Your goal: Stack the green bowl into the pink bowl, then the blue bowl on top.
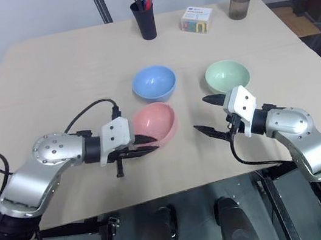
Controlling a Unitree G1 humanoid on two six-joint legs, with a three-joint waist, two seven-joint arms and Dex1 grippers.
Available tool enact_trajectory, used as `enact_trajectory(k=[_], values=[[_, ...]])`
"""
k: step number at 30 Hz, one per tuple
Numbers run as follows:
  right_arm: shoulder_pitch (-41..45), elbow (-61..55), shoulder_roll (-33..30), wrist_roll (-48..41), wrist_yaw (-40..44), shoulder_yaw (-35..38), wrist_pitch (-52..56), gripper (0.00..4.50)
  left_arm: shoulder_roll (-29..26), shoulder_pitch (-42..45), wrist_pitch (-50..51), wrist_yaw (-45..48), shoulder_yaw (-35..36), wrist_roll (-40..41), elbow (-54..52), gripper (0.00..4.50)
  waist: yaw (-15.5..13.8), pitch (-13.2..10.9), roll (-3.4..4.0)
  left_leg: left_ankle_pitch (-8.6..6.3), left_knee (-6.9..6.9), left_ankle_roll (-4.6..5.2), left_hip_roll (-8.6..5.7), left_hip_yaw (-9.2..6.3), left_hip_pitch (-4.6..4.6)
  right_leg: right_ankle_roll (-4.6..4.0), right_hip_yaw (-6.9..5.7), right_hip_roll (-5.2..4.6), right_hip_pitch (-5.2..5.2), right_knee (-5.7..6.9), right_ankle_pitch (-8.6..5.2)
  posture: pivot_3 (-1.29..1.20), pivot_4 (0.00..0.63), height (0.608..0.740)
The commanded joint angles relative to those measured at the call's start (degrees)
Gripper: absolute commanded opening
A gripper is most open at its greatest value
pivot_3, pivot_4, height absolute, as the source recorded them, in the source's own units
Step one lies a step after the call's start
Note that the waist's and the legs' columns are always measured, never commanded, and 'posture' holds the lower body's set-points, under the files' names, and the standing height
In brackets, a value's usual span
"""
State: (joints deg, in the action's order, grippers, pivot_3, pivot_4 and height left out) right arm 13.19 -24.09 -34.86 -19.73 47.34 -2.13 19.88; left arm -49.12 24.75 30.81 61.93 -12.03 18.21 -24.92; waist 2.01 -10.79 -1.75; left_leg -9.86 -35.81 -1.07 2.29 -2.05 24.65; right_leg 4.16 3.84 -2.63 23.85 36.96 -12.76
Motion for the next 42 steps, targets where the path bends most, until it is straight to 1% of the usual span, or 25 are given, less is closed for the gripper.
enact_trajectory(k=[1, 3, 4, 6, 7, 10, 11, 12, 13, 17, 18, 19, 21, 22, 23, 25, 26, 27, 28, 29, 32, 34, 37, 39, 42], values=[[0.30, -2.58, -0.31, -0.10, -1.43, 1.32, 0.14, 4.01, 0.26, 1.53, -0.34, 0.56, 1.69, 0.96, 0.32, 2.72, 0.16, 0.00, 0.00, 0.00, 0.00, 0.00, 0.00, 0.01, 0.00, 0.00, 0.00, 0.00, 0.00, 0.00, 0.00, 0.00, 0.150, 0.740], [1.44, -1.70, -0.44, 0.84, -2.33, 0.76, 1.00, 4.01, 0.88, 0.78, -0.90, -0.73, 4.83, 2.18, 0.14, 3.49, 0.20, 0.00, 0.00, 0.00, 0.00, 0.00, 0.00, 0.01, 0.00, 0.00, 0.00, 0.00, 0.00, 0.00, 0.00, 0.00, 0.150, 0.740], [2.28, -0.89, -0.51, 2.17, -3.57, 0.54, 1.55, 4.01, 1.59, 0.02, -0.67, -1.54, 7.19, 3.82, -0.07, 4.09, 0.20, 0.00, 0.00, 0.00, 0.00, 0.00, 0.00, 0.00, 0.00, 0.00, 0.00, 0.00, 0.00, 0.00, 0.00, 0.00, 0.150, 0.740], [5.21, 2.58, -0.31, 6.25, -7.14, 0.07, 2.10, 4.01, 6.35, -3.25, 0.87, -5.25, 15.32, 11.38, -0.73, 4.40, 0.28, 0.00, 0.00, 0.00, 0.00, 0.00, 0.00, 0.01, -0.01, 0.00, 0.00, 0.00, 0.00, 0.00, 0.00, 0.00, 0.150, 0.740], [6.42, 4.08, -0.39, 7.72, -8.35, -0.18, 2.61, 4.01, 8.57, -5.08, -1.03, -7.22, 18.29, 12.42, -0.94, 4.40, 0.43, 0.01, 0.06, 0.00, -0.01, 0.00, 0.00, -0.01, 0.00, 0.01, 0.00, 0.00, 0.00, 0.01, 0.00, 0.00, 0.150, 0.740], [11.33, 11.33, -1.12, 11.20, -8.54, -2.44, 3.41, 4.01, 6.83, -11.61, -1.26, -5.47, 23.73, 13.55, -2.73, 4.40, 0.33, 0.02, 0.04, 0.00, -0.04, 0.00, 0.00, 0.02, -0.02, 0.02, 0.01, -0.02, -0.01, 0.01, 0.02, 0.00, 0.150, 0.740], [13.80, 15.01, -0.95, 12.64, -8.22, -3.88, 3.22, 4.01, 5.78, -13.72, 2.96, -2.69, 27.64, 20.85, -3.00, 4.40, 0.61, 0.02, 0.05, 0.00, -0.04, 0.00, 0.00, -0.01, -0.02, 0.01, -0.01, -0.01, -0.01, 0.02, 0.02, 0.00, 0.150, 0.740], [16.01, 18.39, -0.65, 14.02, -7.98, -5.25, 2.96, 4.01, 5.66, -15.18, 4.90, -1.90, 30.70, 25.13, -3.13, 4.40, 0.82, 0.00, 0.04, 0.00, -0.02, 0.00, 0.01, 0.03, -0.07, -0.01, 0.02, -0.01, 0.00, 0.03, 0.04, 0.00, 0.150, 0.740], [17.88, 21.44, -0.32, 15.28, -7.71, -6.41, 2.38, 4.01, 5.38, -16.43, 5.13, -1.96, 32.44, 26.74, -3.48, 4.40, 0.73, -0.01, 0.06, 0.00, 0.00, 0.00, 0.04, 0.06, -0.07, -0.11, 0.06, 0.01, 0.03, 0.06, 0.09, 0.00, 0.150, 0.740], [23.71, 31.83, 1.92, 17.68, -7.53, -8.27, 2.11, 4.01, 6.07, -18.12, 3.59, -7.90, 34.20, 25.05, -5.77, 4.40, -0.15, 0.00, 0.05, 0.00, -0.02, 0.01, 0.00, 0.00, -0.02, -0.15, 0.00, -0.01, 0.00, 0.03, 0.10, 0.00, 0.150, 0.740], [24.84, 34.19, 2.30, 18.30, -7.39, -8.69, 1.52, 3.62, 5.91, -18.74, 3.10, -8.25, 34.23, 24.66, -6.61, 4.50, -0.17, 0.00, 0.05, 0.00, -0.05, 0.01, -0.02, -0.02, 0.02, -0.17, 0.00, -0.02, -0.02, 0.00, 0.12, 0.00, 0.150, 0.740], [25.61, 35.92, 2.49, 18.99, -7.27, -9.09, 0.88, 3.62, 5.69, -19.33, 2.69, -8.45, 34.20, 24.32, -7.29, 4.50, -0.16, 0.00, 0.05, -0.01, -0.05, 0.01, -0.02, -0.01, 0.02, -0.18, 0.00, -0.02, -0.02, 0.00, 0.12, 0.00, 0.150, 0.740], [26.74, 38.22, 2.66, 19.72, -6.61, -9.60, 0.04, 3.08, 5.67, -20.56, 2.30, -9.45, 34.56, 24.28, -8.65, 4.50, -0.03, 0.00, 0.05, -0.01, -0.05, 0.01, -0.03, 0.02, 0.06, -0.21, 0.01, -0.03, -0.02, -0.06, 0.15, 0.00, 0.150, 0.740], [27.27, 38.83, 2.89, 19.78, -6.54, -9.46, 0.14, 2.61, 5.73, -21.22, 2.28, -9.97, 34.88, 24.52, -9.26, 4.50, 0.04, 0.00, 0.05, -0.01, -0.05, 0.01, -0.03, 0.01, 0.06, -0.21, 0.01, -0.03, -0.01, -0.06, 0.16, 0.00, 0.150, 0.740], [27.65, 39.18, 2.98, 19.75, -6.19, -9.29, 0.30, 2.29, 5.76, -21.84, 2.14, -10.45, 35.10, 24.56, -9.85, 4.50, 0.12, -0.01, 0.05, -0.01, -0.02, 0.01, -0.03, 0.01, 0.04, -0.22, 0.01, -0.03, 0.00, -0.06, 0.16, 0.00, 0.150, 0.740], [28.17, 39.42, 3.01, 19.92, -5.68, -9.09, 0.55, 1.34, 5.83, -22.83, 2.01, -11.06, 35.44, 24.97, -10.66, 4.50, 0.32, -0.01, 0.06, -0.01, 0.04, 0.01, -0.01, 0.01, 0.01, -0.21, 0.01, -0.02, 0.01, -0.04, 0.16, 0.00, 0.150, 0.740], [28.31, 39.47, 2.94, 20.07, -5.48, -9.08, 0.48, 1.04, 5.91, -23.19, 1.91, -11.62, 35.43, 24.84, -11.07, 4.50, 0.38, -0.01, 0.06, -0.01, 0.04, 0.01, -0.01, 0.01, 0.01, -0.21, 0.01, -0.02, 0.01, -0.04, 0.16, 0.00, 0.150, 0.740], [28.39, 39.38, 2.91, 20.18, -5.29, -9.07, 0.44, 0.43, 5.95, -23.46, 1.73, -12.18, 35.33, 24.64, -11.43, 4.50, 0.39, -0.01, 0.06, -0.01, 0.04, 0.01, -0.01, 0.01, 0.00, -0.21, 0.01, -0.02, 0.01, -0.04, 0.16, 0.00, 0.150, 0.740], [28.48, 39.03, 2.96, 20.20, -5.16, -9.01, 0.66, 0.16, 6.08, -23.59, 1.70, -12.57, 35.24, 24.83, -11.69, 4.50, 0.39, -0.01, 0.06, -0.01, 0.04, 0.01, -0.01, 0.01, 0.00, -0.21, 0.01, -0.02, 0.01, -0.04, 0.16, 0.00, 0.150, 0.740], [28.52, 38.62, 3.04, 20.22, -5.07, -8.85, 0.84, 0.07, 6.14, -23.69, 1.68, -12.86, 35.12, 25.03, -11.87, 4.50, 0.39, -0.01, 0.06, -0.01, 0.03, 0.01, -0.01, 0.02, 0.00, -0.21, 0.01, -0.02, 0.01, -0.04, 0.16, 0.00, 0.150, 0.740], [27.95, 33.53, 2.42, 18.64, -3.02, -7.66, -0.92, 0.07, 6.24, -24.15, 1.33, -13.34, 35.21, 25.15, -11.65, 4.50, 0.38, -0.02, 0.09, -0.01, 0.03, 0.01, -0.01, 0.02, 0.00, -0.21, 0.01, -0.02, 0.01, -0.04, 0.16, 0.00, 0.150, 0.740], [26.26, 24.28, 1.94, 12.14, 3.65, -6.51, -1.22, 0.07, 6.25, -24.71, 0.80, -13.64, 36.04, 24.86, -10.53, 4.50, 0.39, -0.06, 0.14, -0.01, 0.04, 0.01, -0.01, 0.02, 0.02, -0.21, 0.01, -0.02, 0.04, -0.04, 0.16, 0.00, 0.150, 0.740], [24.08, 9.64, 1.66, 1.45, 11.05, -6.92, 5.77, 0.07, 6.19, -25.91, -0.54, -13.44, 36.76, 23.58, -8.47, 4.50, 0.37, -0.06, 0.16, -0.01, 0.14, 0.01, 0.00, 0.00, 0.01, -0.09, 0.00, -0.01, 0.06, -0.04, 0.22, 0.00, 0.150, 0.740], [24.11, 4.74, 3.04, -0.69, 11.30, -9.34, 8.56, 0.07, 6.10, -26.44, -1.52, -13.14, 36.90, 22.78, -6.89, 4.50, 0.38, -0.06, 0.15, -0.02, 0.20, 0.01, 0.01, -0.01, -0.02, -0.09, 0.00, -0.01, 0.06, -0.04, 0.21, 0.00, 0.150, 0.740], [25.13, 4.13, 6.73, 1.58, 8.28, -13.86, 10.19, 0.07, 5.06, -26.70, -2.31, -11.86, 37.33, 22.69, -5.42, 4.50, 0.44, 0.00, 0.06, -0.01, 0.21, 0.01, 0.04, 0.01, -0.11, -0.05, 0.00, 0.00, 0.03, -0.04, 0.04, 0.00, 0.150, 0.740]])
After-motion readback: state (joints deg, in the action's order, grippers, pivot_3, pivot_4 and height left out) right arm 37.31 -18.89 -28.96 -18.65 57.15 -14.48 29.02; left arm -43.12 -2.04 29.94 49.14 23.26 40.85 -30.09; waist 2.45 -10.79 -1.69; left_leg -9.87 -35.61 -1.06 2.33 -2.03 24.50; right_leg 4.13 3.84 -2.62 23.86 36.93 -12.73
